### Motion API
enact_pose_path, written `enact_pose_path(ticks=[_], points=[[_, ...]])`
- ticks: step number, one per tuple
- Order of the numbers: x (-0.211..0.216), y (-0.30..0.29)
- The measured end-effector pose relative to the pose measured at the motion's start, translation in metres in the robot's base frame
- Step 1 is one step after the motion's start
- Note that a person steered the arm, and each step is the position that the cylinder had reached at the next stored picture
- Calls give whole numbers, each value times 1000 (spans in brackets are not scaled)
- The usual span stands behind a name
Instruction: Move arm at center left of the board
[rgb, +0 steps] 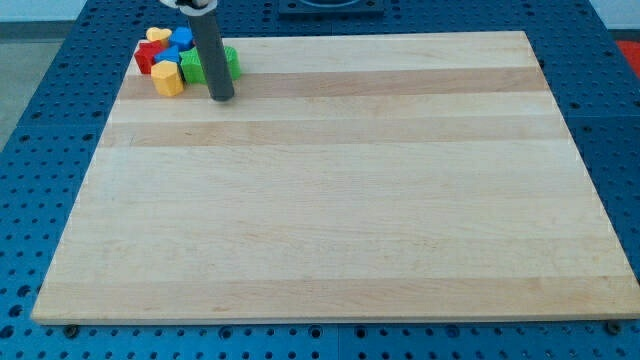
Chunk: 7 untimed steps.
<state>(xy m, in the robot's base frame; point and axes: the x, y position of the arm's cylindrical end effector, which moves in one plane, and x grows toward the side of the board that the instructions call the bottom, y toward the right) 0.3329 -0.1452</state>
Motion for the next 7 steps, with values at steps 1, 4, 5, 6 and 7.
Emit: enact_pose_path(ticks=[1,4,5,6,7], points=[[42,3],[80,-143],[80,-143],[87,-158],[83,-160]])
